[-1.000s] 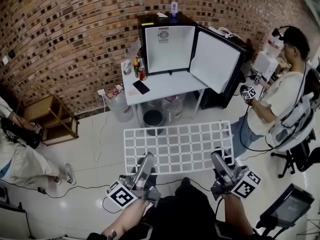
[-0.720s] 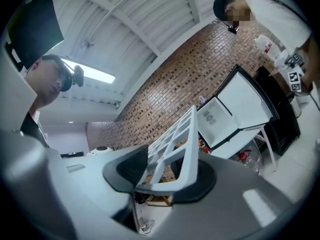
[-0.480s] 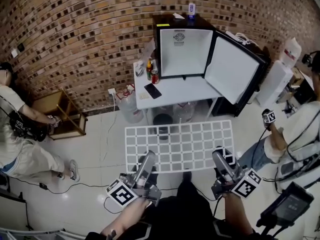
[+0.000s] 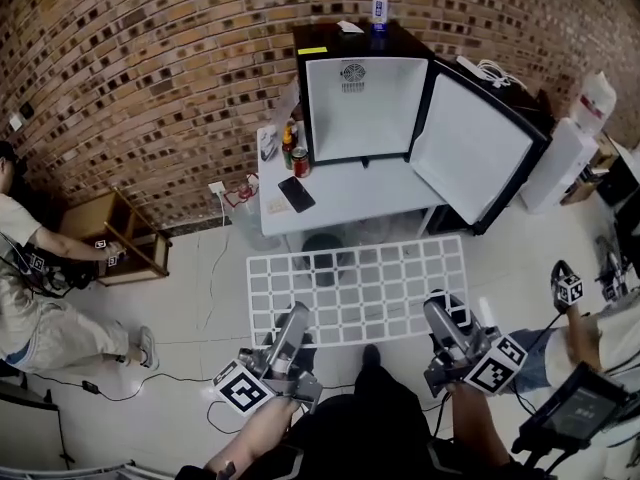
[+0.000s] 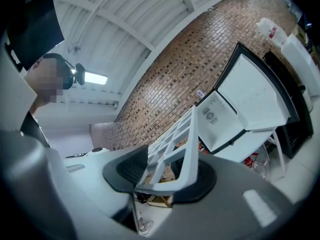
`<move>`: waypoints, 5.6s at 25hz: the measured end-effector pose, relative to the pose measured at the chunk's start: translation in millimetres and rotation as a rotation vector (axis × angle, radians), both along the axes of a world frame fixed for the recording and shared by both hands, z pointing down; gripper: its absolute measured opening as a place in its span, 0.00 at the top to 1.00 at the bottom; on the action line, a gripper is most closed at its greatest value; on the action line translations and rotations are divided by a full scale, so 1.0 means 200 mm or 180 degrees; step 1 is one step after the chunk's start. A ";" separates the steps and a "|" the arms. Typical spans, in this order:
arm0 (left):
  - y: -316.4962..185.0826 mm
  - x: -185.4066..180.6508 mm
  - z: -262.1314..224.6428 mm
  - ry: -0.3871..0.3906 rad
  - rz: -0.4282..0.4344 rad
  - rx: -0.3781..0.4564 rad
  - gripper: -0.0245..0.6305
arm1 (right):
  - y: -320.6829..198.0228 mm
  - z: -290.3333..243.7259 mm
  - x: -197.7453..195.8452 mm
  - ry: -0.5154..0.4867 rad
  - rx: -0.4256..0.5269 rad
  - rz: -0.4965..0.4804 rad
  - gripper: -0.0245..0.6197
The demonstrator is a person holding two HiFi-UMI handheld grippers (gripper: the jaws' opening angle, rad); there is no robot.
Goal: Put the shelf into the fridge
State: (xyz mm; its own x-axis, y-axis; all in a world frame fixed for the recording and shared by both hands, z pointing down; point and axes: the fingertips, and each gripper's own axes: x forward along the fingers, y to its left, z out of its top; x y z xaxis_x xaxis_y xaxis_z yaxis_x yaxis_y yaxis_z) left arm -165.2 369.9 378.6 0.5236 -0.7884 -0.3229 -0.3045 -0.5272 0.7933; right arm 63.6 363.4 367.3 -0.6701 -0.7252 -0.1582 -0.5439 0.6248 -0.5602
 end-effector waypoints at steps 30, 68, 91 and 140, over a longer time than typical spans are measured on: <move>-0.95 0.58 -0.07 -0.0156 -0.0132 -0.0071 0.85 | -1.02 -0.04 0.57 -0.0040 0.0001 -0.0217 0.72; -1.97 0.29 -0.01 -0.0022 0.0200 -0.0210 0.86 | -1.94 -0.05 0.25 -0.0068 -0.0213 0.0107 0.72; -2.50 0.22 0.09 0.0072 0.0532 -0.0412 0.85 | -2.35 0.08 0.19 0.0110 -0.0489 0.0453 0.72; -2.85 0.42 0.30 0.0130 0.0243 -0.0986 0.86 | -2.90 0.30 0.37 -0.0187 -0.0862 0.0050 0.72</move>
